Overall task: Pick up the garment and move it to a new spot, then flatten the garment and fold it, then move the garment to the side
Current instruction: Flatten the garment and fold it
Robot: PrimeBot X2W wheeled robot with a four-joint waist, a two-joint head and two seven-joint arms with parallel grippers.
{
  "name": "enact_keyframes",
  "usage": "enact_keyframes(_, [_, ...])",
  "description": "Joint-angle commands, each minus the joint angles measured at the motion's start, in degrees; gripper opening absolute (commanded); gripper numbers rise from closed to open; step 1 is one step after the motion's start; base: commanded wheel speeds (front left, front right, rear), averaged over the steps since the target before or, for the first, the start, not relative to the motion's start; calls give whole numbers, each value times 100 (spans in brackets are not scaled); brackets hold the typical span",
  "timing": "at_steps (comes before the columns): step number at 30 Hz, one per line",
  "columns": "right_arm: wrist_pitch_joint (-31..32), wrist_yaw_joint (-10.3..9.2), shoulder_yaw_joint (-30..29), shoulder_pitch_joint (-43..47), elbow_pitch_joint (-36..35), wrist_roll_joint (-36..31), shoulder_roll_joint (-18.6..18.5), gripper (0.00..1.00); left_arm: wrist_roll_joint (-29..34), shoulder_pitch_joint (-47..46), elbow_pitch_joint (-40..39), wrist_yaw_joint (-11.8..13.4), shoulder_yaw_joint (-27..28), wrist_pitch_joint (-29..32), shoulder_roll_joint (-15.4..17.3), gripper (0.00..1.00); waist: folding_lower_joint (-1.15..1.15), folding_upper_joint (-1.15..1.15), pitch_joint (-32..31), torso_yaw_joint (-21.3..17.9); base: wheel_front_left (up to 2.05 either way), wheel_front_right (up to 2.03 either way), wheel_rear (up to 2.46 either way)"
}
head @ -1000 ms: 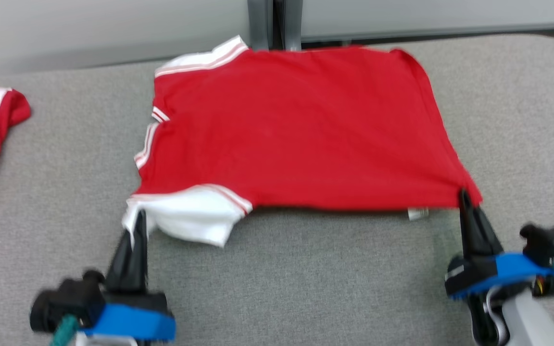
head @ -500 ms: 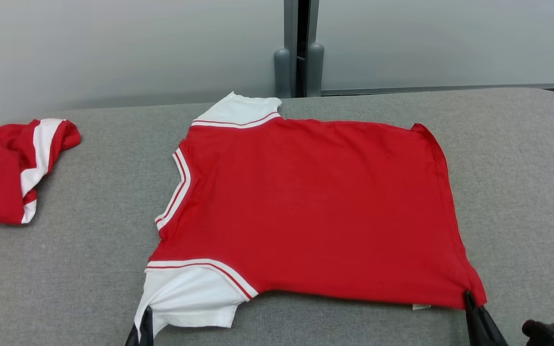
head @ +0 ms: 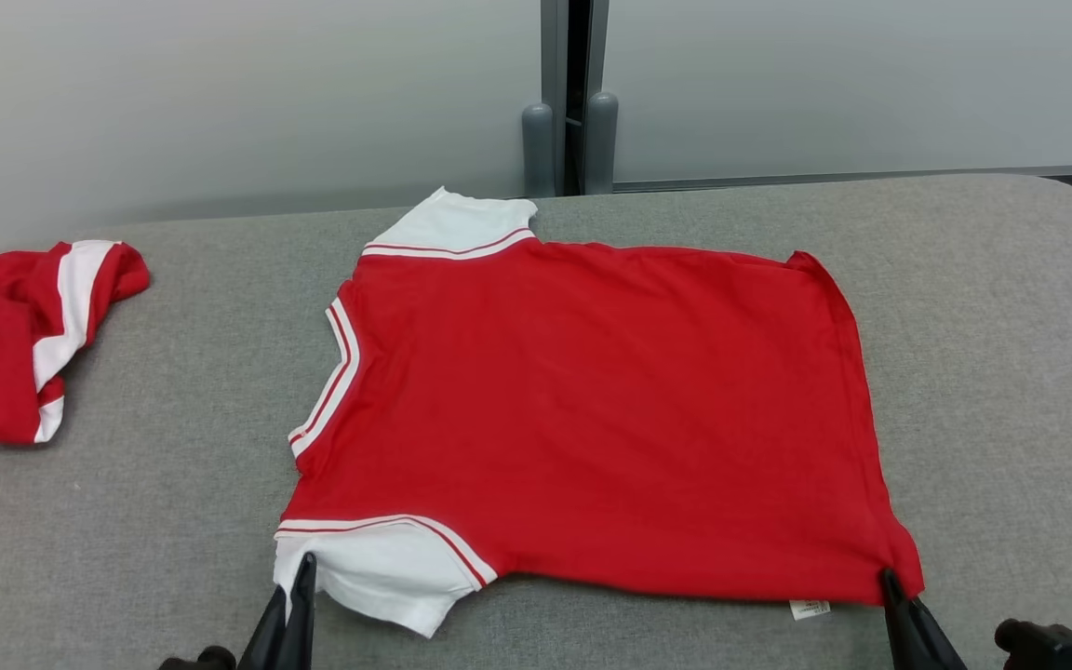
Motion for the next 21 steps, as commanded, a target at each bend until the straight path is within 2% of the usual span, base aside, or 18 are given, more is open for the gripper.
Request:
enact_keyframes(1, [21,-2,40,-140,-52,-5,-45,0,55,-156,18,-30,17,-17,71,0,0,0,-4,-23,0,0,0])
enact_keyframes(10, [170,-2,132,-512,-50,121,-155,0,308,-911,312,-172,15,-17,398,0,0,0,89,-187,0,0,0])
enact_keyframes(21, [342,-2,348,-1198,77,352,-268,0,397,-1894,910,-269,27,-17,641,0,0,0,405,-364,0,0,0])
